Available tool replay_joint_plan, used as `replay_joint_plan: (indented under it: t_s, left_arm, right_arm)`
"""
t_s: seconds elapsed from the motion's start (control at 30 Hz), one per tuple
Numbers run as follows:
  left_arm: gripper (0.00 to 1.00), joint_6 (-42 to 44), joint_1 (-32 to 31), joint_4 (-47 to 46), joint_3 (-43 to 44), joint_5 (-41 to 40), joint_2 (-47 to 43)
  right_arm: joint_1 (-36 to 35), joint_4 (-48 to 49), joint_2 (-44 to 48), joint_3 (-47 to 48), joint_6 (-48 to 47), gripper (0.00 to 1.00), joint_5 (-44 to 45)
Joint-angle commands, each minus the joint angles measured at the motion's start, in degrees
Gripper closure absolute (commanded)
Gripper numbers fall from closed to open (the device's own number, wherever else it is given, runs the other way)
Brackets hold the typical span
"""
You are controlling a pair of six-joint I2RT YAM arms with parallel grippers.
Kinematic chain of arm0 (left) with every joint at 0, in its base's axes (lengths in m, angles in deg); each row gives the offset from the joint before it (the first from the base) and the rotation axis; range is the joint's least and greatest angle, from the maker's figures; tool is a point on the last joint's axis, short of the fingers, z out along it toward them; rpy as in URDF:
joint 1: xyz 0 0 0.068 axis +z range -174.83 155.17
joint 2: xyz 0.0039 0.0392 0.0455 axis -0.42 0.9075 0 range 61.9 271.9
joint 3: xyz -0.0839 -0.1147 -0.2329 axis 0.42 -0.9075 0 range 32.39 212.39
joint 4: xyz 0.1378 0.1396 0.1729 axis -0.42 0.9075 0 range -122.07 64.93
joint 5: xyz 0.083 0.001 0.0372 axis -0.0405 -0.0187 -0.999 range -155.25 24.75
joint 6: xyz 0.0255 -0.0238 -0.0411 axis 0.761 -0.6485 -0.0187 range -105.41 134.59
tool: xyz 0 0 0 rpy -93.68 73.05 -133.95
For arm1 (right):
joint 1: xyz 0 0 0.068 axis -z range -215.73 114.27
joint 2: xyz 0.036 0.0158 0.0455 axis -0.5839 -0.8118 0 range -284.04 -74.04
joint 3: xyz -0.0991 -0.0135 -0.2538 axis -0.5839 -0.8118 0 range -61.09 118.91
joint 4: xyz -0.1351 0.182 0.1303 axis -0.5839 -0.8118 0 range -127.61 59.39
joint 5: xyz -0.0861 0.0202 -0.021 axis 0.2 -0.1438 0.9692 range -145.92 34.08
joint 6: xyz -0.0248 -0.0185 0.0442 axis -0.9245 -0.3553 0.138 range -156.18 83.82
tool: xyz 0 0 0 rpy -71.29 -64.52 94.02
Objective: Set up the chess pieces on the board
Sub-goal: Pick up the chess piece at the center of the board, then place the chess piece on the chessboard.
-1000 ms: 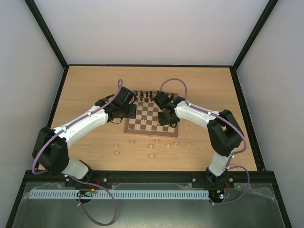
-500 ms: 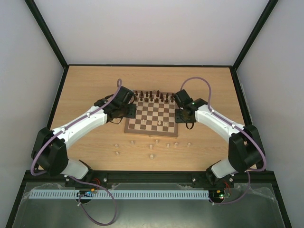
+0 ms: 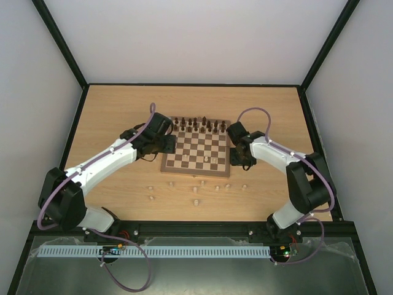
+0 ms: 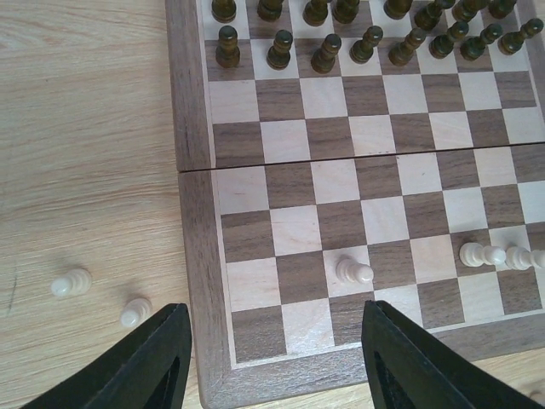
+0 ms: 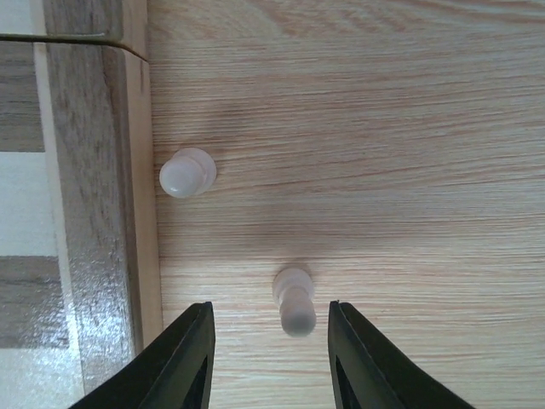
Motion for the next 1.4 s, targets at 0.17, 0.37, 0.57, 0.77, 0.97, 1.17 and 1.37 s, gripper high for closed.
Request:
replay_joint_plan:
  t_s: [0.17,0.37,0.57,0.77,0.97,1.17,1.37]
  left_arm:
    - [0.41,-0.1,0.2,0.0,-0.8,0.5,-2.0]
    - [0.42,0.0,0.2,0.0,-0.8,0.6,-2.0]
    - [0.42,0.0,0.2,0.0,-0.7,0.6,-2.1]
    - [0.42,0.1,0.2,-0.1,-0.9,0.7,-2.2]
    - [0.42,-0.2,0.3,0.3,-0.7,-0.3,-2.0]
    - [0.4,-0.7,1.1,0.9,-0.6,-1.6,-2.3]
    - [0.39,-1.6,1.9,1.1,-1.4,-2.1,-4.0]
  right_arm:
    - [0.5,0.0,-3.5,-0.6,0.2,0.67,2.0]
    - [1.2,0.2,-4.6,-0.8,0.1,0.74,1.3]
    - [1.9,0.9,-5.0,-1.5,0.1,0.74,0.0]
    - [2.0,0.5,-3.1,-1.3,0.0,0.91,-1.1]
    - [0.9,-4.0,3.1,3.1,0.3,0.95,-2.6]
    - [-6.9,-9.9,4.0,13.5,1.3,0.94,-2.3]
    - [-13.0,-10.9,-2.8,21.4,0.9,0.94,-5.1]
